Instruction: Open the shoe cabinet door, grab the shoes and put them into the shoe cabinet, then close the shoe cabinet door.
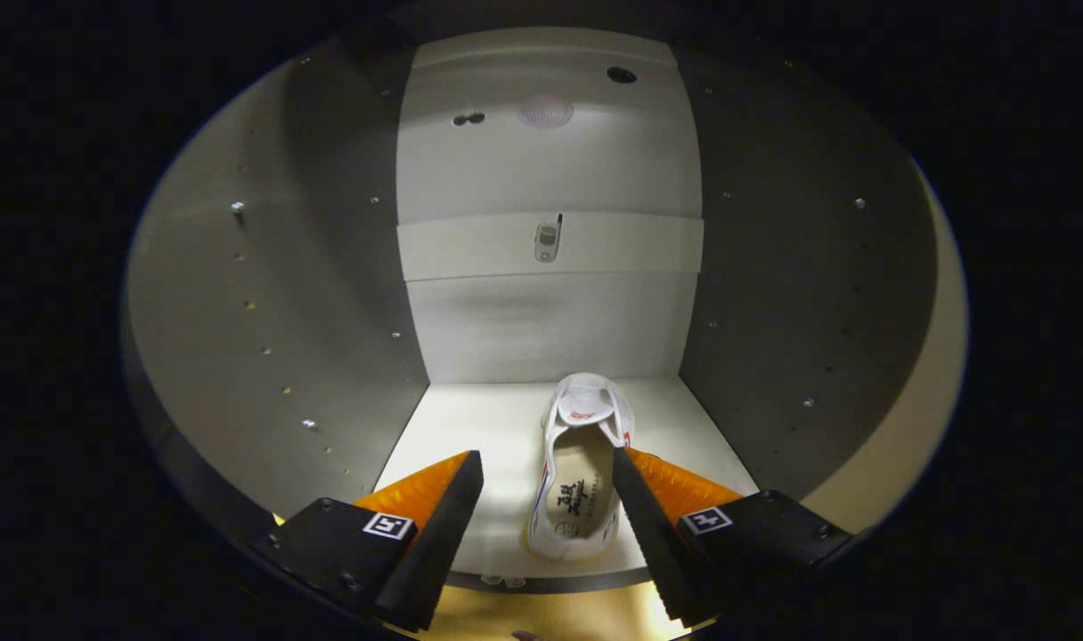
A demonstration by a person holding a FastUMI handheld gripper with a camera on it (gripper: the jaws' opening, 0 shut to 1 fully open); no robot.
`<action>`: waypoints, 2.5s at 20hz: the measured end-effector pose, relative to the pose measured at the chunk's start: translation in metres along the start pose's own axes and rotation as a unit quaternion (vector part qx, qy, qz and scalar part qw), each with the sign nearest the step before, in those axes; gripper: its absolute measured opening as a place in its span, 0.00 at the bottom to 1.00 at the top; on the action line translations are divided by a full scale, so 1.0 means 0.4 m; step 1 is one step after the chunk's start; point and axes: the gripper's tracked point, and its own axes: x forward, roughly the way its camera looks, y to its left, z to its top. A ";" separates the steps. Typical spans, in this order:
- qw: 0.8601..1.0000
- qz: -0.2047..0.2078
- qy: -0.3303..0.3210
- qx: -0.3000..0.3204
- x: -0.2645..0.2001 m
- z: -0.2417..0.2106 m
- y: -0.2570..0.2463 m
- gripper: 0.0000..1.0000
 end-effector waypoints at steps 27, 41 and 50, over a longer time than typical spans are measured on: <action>0.987 -0.024 -0.152 0.042 -1.126 -0.070 -0.420 0.97; 0.990 0.064 -0.118 0.048 -0.917 -0.075 -0.653 0.98; 0.986 0.110 -0.122 0.038 -0.868 -0.064 -0.549 0.98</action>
